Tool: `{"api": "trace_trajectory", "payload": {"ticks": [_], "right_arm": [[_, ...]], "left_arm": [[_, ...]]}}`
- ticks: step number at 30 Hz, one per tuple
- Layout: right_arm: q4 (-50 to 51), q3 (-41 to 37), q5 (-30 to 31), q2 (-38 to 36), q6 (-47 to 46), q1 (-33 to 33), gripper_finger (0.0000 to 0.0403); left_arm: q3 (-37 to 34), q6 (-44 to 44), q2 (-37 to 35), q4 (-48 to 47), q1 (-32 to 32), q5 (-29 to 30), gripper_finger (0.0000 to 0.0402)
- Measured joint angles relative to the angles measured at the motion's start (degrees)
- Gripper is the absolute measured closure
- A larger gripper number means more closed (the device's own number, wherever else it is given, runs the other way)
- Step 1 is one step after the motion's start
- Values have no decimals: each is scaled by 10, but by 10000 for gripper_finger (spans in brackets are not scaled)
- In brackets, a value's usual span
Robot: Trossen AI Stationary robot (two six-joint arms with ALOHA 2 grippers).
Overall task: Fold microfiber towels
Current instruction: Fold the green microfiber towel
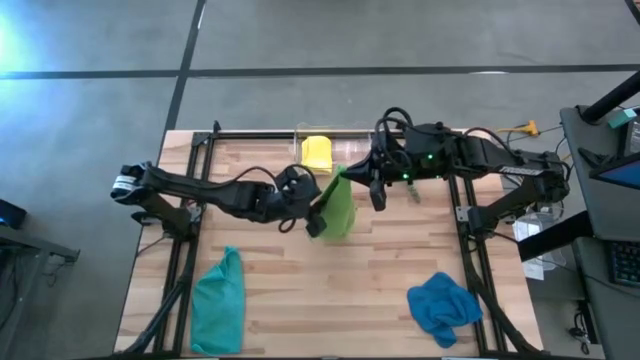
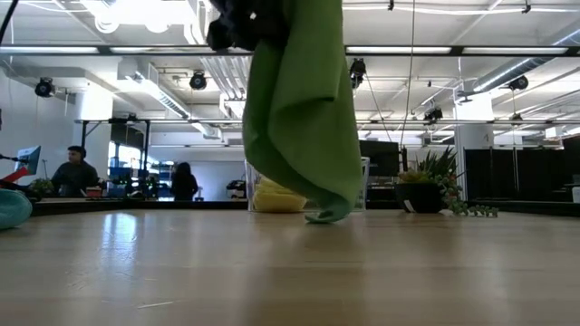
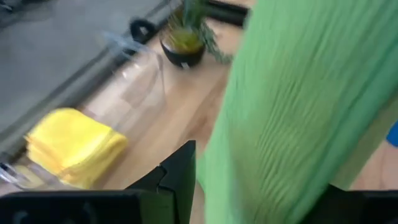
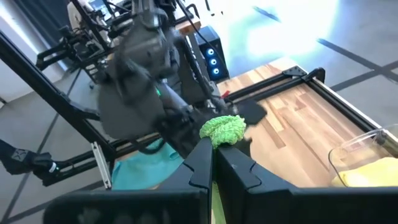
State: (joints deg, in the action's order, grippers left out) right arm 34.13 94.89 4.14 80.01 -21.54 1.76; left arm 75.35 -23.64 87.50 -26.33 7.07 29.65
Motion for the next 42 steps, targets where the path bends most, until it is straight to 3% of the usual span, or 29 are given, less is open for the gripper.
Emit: {"api": "trace_trajectory", "payload": {"ticks": [17,30,33,38,42], "right_arm": [[8,5,0,-18,7,1,394],[19,5,0,-23,8,1,394],[19,5,0,-23,10,1,394],[24,5,0,-24,17,1,394],[77,5,0,-27,29,1,394]], "left_arm": [[-127,-5,-15,83,2,-84,289],[-183,-59,-15,100,12,-87,289],[-187,-60,-15,99,12,-84,308],[-194,-56,-15,95,13,-87,390],[-193,-30,-46,37,17,-92,400]]}}
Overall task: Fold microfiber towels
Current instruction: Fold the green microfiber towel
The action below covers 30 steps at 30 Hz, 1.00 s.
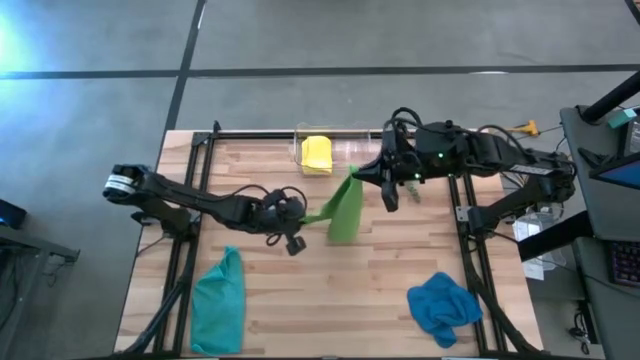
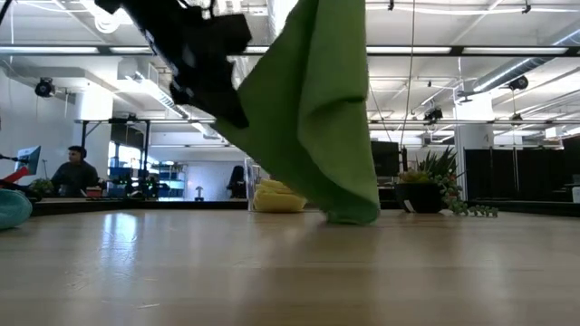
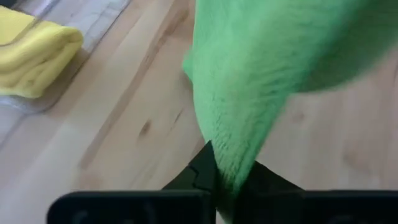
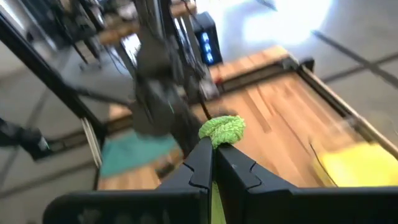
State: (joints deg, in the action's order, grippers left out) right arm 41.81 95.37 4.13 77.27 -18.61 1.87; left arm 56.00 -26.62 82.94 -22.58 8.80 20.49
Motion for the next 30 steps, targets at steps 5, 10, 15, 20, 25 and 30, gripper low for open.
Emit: {"api": "trace_trajectory", "payload": {"ticks": [5,10,15,20,25,30], "right_arm": [[96,0,2,-15,11,0,394],[122,0,7,-36,25,0,394],[129,0,62,-56,43,0,394],[148,0,70,-66,14,3,394],[159,-21,66,-67,-45,42,394],[160,-79,66,-65,-142,121,394]], "left_arm": [[10,18,-90,-144,0,1,401],[22,20,-200,-202,1,11,401],[39,50,-281,-209,-2,44,401],[53,49,-306,-208,-5,41,401],[55,10,-287,-208,-4,-60,402],[55,-41,-245,-208,32,-179,402]]}}
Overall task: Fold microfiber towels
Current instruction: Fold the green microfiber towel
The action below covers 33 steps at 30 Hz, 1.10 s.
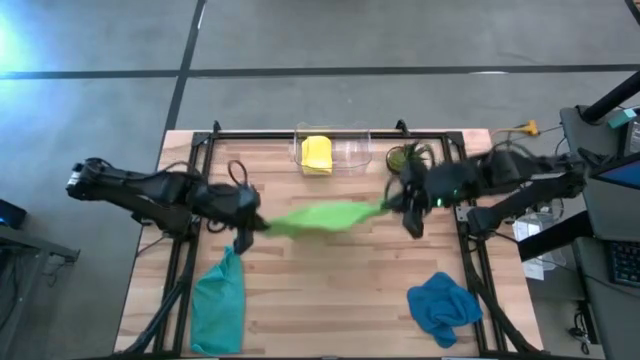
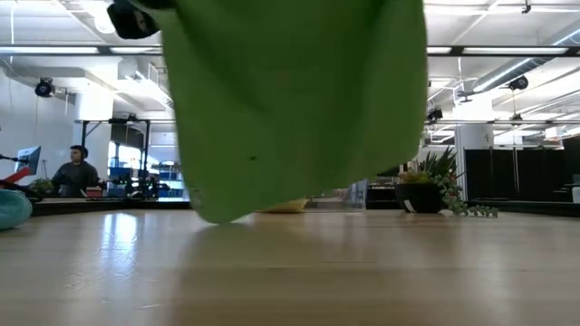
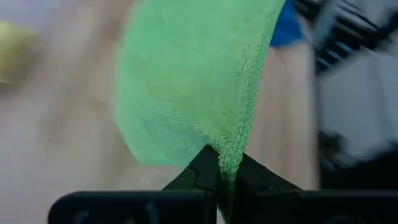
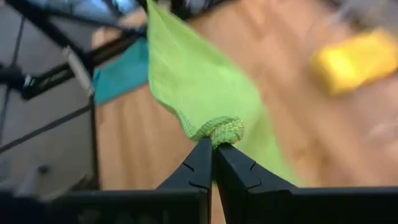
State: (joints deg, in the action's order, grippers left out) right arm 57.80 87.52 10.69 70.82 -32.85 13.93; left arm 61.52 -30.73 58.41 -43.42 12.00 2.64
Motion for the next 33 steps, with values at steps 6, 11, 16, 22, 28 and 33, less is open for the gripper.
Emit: {"api": "trace_trajectory", "payload": {"ticks": [6,11,16,22,28,33], "right_arm": [[-46,-61,-6,1,-234,146,394],[-155,-103,-8,1,-383,234,394],[-149,-208,-4,5,-436,249,394],[-190,-373,2,5,-409,194,394],[-300,-508,13,5,-351,98,394],[-361,-558,25,5,-273,10,394]], "left_arm": [[6,-140,33,101,83,-236,401],[7,-178,45,228,139,-261,401],[0,-84,81,66,128,-146,401],[-34,1,153,-30,59,55,401],[-81,60,250,89,-19,52,401],[-87,61,340,120,-59,72,401]]}}
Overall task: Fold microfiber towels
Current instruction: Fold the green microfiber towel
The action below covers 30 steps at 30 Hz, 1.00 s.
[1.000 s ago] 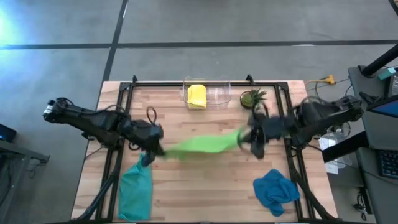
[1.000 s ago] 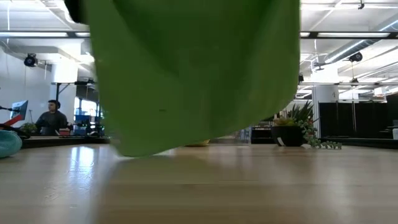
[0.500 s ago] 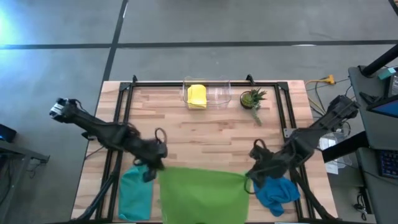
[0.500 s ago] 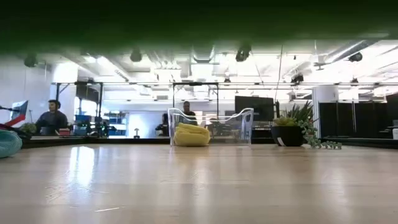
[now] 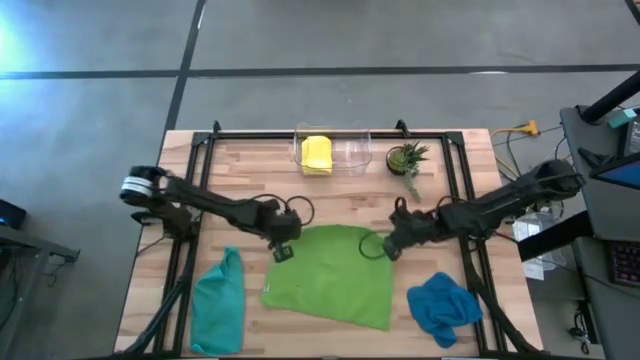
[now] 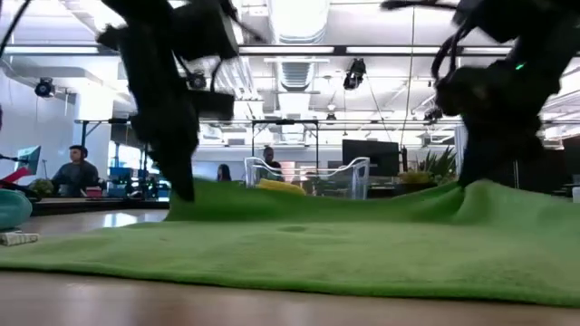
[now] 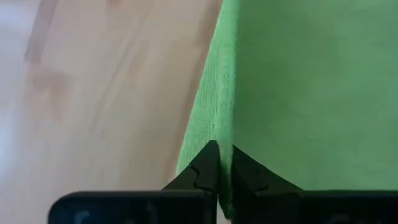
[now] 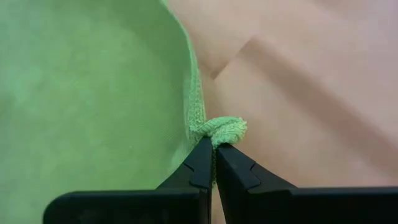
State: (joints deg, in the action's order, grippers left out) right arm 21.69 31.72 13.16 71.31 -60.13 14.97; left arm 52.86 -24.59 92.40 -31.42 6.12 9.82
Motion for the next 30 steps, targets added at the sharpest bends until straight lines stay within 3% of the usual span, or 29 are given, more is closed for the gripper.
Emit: {"api": "trace_trajectory", "payload": {"ticks": [8,16,20,25,30], "right_arm": [[-1,-15,5,0,93,-105,394],[-1,-15,5,0,121,-159,393],[-1,-5,5,-1,140,-169,373],[0,12,16,-13,142,-172,319],[21,36,32,-37,143,-172,268]], "left_arm": [[6,-4,57,6,-36,69,401],[6,19,0,-5,-57,153,387],[6,50,-45,-4,-67,193,339],[5,61,-100,-11,-80,244,255],[5,70,-145,-13,-92,225,188]]}}
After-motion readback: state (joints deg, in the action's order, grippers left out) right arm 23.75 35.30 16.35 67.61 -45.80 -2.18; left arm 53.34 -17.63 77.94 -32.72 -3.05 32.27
